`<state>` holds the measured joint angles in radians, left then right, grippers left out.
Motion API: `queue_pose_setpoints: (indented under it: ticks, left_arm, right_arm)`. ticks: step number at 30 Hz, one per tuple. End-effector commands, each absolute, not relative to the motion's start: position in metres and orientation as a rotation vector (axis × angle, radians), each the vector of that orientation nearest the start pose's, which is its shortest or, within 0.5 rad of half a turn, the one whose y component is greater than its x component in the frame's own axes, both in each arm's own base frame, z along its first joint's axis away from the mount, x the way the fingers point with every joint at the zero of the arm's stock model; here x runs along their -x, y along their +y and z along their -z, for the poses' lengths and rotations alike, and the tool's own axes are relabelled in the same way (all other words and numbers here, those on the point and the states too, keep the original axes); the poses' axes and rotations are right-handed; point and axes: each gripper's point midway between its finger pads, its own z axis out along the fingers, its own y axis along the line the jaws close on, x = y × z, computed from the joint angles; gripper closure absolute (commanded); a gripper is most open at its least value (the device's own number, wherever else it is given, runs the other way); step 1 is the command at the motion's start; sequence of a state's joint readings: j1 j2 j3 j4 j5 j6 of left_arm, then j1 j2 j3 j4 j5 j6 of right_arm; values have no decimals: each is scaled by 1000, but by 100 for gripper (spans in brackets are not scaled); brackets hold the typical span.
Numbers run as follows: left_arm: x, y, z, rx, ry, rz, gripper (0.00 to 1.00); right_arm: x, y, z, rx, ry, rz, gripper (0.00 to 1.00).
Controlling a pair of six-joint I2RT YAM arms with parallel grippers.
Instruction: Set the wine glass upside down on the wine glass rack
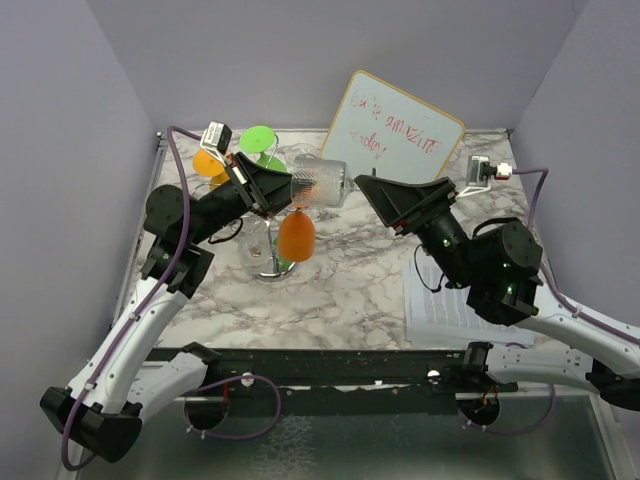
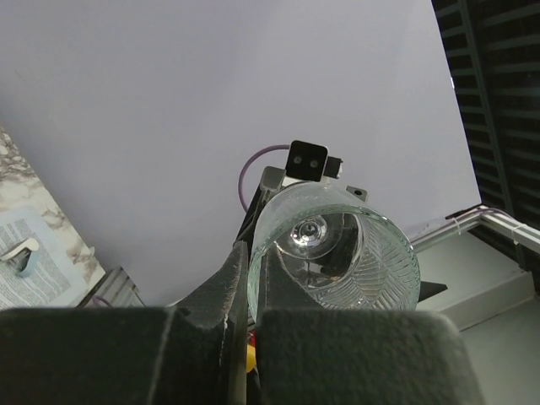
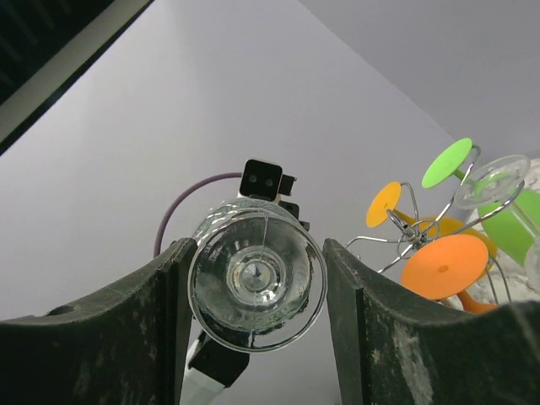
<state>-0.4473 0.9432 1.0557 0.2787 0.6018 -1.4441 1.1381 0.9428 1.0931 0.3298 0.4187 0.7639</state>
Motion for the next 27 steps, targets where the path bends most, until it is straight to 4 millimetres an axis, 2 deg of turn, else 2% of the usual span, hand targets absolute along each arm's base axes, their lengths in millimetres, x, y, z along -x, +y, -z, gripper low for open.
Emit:
queue_pose_setpoints:
  ticks: [1, 2, 5, 11, 17, 27]
  left_arm:
    - [-186, -238, -494, 68, 1463, 1964, 100]
    - [-185, -237, -492, 73, 1462, 1962, 99]
    - [-183, -234, -485, 93, 1459, 1951, 84]
    - [-178, -228, -465, 128, 1464, 1937, 62]
    - [-174, -226, -453, 137, 1475, 1937, 51]
    - [-169, -221, -454, 97, 1439, 1888, 32]
  right_arm:
    - [-172, 288, -510, -85, 1304, -1415, 73]
    - [-172, 288, -509, -71, 1319, -1398, 77]
    - [-170, 286, -511, -30, 1361, -1356, 87]
    - [-167, 283, -503, -9, 1487, -1307, 98]
    - [-163, 283, -498, 0, 1581, -1294, 99]
    - [-156, 273, -456, 1, 1758, -1222, 99]
